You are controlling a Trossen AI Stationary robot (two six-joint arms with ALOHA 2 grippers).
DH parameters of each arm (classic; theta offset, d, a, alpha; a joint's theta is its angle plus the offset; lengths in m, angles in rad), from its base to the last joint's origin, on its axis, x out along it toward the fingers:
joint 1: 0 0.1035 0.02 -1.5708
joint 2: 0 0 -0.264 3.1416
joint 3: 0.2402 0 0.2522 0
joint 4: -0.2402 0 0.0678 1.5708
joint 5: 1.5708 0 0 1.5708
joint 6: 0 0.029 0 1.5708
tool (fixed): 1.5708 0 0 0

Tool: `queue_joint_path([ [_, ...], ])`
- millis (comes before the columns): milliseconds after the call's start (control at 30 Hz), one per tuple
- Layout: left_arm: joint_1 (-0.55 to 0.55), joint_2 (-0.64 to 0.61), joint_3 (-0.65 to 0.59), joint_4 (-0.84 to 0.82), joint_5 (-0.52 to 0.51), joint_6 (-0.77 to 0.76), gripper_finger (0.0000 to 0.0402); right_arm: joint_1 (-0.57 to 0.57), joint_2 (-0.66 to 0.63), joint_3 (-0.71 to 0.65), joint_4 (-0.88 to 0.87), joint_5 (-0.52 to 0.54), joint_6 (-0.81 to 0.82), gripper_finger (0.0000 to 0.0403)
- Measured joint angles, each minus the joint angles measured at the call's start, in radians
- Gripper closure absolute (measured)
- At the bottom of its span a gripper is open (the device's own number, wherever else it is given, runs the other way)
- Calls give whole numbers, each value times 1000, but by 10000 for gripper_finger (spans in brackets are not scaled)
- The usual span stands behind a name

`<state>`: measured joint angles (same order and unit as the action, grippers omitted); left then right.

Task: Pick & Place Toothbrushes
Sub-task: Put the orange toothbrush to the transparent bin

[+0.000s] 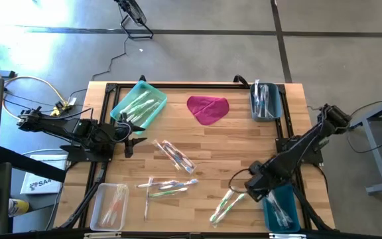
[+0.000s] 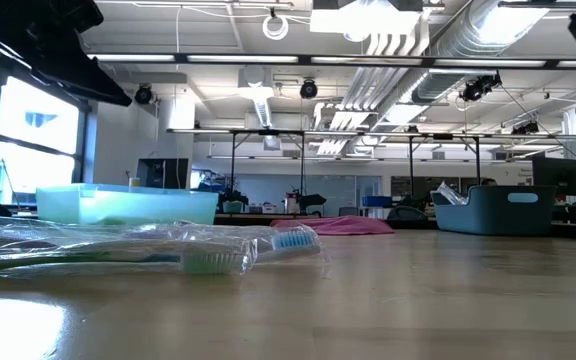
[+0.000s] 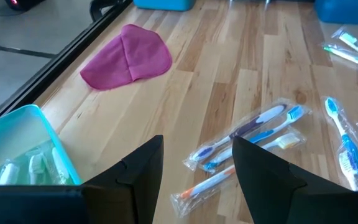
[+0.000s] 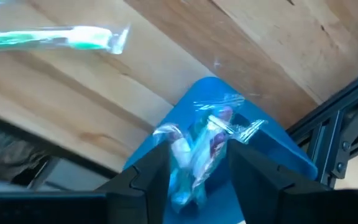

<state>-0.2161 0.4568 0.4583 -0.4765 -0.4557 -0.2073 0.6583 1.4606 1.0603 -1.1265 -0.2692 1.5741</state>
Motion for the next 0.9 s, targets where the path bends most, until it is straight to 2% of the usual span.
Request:
queue_joint_path([
  [167,0,0,0,-1,0,0,215,-78,-61,0,-13,-22,-60,262],
  [367,0,0,0,-2,0,0,215,-162,-145,0,-22,6,-135,266],
  [500,0,0,0,-6,0,0,215,-225,-188,0,-19,83,-203,267],
  [667,0,0,0,-4,0,0,215,-305,-203,0,9,233,-338,267],
  [900,0,0,0,12,0,-31,215,-419,-200,0,215,409,-644,267],
])
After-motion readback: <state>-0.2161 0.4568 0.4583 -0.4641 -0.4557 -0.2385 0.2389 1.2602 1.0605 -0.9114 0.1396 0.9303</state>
